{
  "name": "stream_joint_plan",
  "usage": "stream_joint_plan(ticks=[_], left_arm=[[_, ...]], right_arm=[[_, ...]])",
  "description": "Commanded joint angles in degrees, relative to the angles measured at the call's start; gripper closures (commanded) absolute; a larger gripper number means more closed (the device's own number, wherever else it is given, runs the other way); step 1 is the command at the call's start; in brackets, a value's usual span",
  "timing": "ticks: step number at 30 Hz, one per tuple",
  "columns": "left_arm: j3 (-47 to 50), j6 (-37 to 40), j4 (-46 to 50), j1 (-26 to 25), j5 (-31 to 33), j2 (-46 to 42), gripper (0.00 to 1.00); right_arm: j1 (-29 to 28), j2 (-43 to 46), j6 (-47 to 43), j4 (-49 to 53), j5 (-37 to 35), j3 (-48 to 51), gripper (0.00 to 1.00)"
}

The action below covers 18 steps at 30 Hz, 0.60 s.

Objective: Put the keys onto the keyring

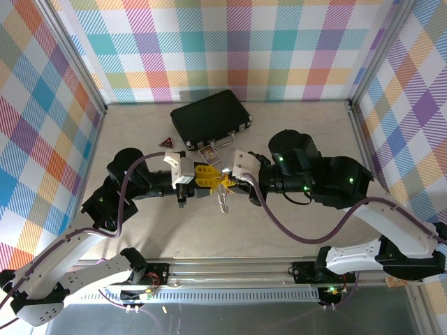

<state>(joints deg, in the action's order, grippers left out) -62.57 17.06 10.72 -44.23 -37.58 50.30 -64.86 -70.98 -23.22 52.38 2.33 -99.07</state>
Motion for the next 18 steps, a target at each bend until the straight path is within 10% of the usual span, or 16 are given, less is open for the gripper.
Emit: stream_joint_plan(ticks=[1,18], left_arm=[[-1.9,3.5,3.1,-0.7,1.7,0.4,0.84],[-0.6,0.8,-1.7,-0.6,-1.0,-1.2,1.00]], right_arm=[[-0.1,-1.1,-2.1,1.5,0.2,-2.4,1.00],[-0.2,-2.1,-0.2,1.2,1.1,-3.4,0.92]])
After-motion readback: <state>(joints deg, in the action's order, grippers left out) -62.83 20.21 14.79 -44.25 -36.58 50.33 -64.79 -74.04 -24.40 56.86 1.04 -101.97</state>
